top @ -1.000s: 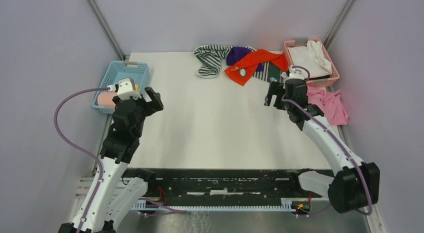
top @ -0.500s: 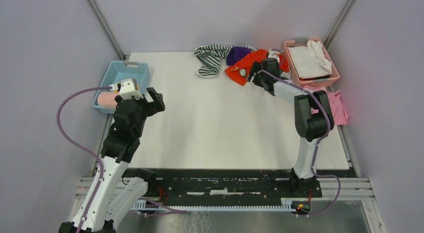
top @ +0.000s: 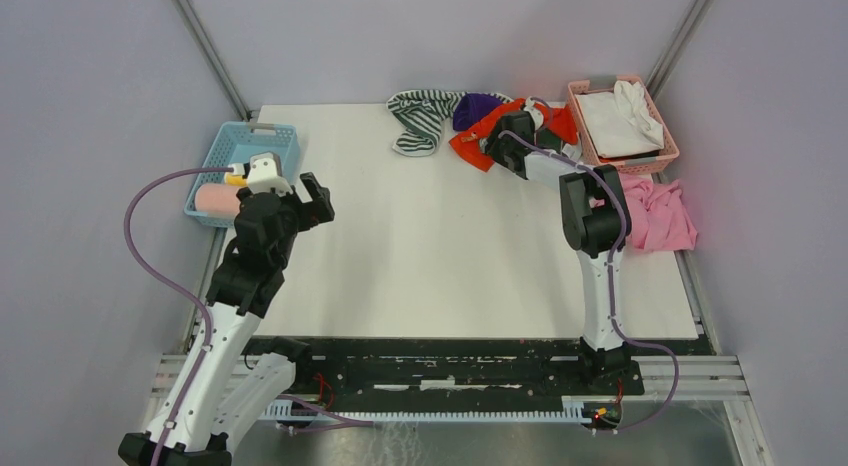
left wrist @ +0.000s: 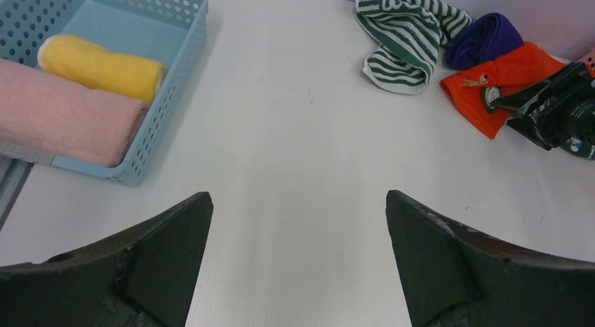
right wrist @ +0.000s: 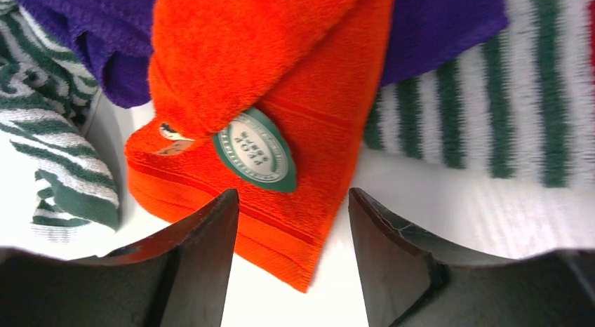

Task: Roll the towels
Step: Pick up the towel at the corner of the board.

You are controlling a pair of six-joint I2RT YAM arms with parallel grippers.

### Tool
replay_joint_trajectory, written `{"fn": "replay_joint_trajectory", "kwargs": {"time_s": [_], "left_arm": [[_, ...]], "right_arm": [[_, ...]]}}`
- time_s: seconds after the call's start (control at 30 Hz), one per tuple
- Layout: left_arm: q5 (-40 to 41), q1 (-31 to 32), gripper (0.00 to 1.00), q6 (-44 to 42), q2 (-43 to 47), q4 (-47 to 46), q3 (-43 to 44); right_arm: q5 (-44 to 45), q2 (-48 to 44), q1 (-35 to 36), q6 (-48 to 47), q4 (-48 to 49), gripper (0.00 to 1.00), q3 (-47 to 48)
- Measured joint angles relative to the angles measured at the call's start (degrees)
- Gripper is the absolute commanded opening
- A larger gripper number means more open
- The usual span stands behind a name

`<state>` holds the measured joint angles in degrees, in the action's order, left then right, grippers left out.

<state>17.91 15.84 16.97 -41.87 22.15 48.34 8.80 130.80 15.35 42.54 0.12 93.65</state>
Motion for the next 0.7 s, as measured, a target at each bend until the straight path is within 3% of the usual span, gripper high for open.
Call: {"fn": "replay_joint_trajectory", "kwargs": {"time_s": [0.07, 0.13, 0.3, 0.53, 0.7], "left_arm": [[0.0, 0.0, 0.99, 0.0, 0.0, 0.0, 0.0], [0.0, 0.0, 0.99, 0.0, 0.0, 0.0, 0.0], [0.0, 0.0, 0.99, 0.0, 0.0, 0.0, 0.0], [0.0, 0.0, 0.99, 0.0, 0.4, 0.0, 0.0], [-0.2, 0.0, 0.99, 0.0, 1.7, 0.0, -0.2]], "right_arm": [[0.5, 1.0, 0.8, 0.3, -0.1, 0.59, 1.3], [0.7, 1.7, 1.4, 0.7, 0.0, 0.48, 2.2], [0.5, 2.9, 1.9, -0.3, -0.2, 0.02, 3.1], [-1.1, -0.3, 1.7, -5.4, -5.6, 0.00, 3.8], [-2.3, -12.3, 2.6, -11.2, -11.2, 0.00, 4.7]]}}
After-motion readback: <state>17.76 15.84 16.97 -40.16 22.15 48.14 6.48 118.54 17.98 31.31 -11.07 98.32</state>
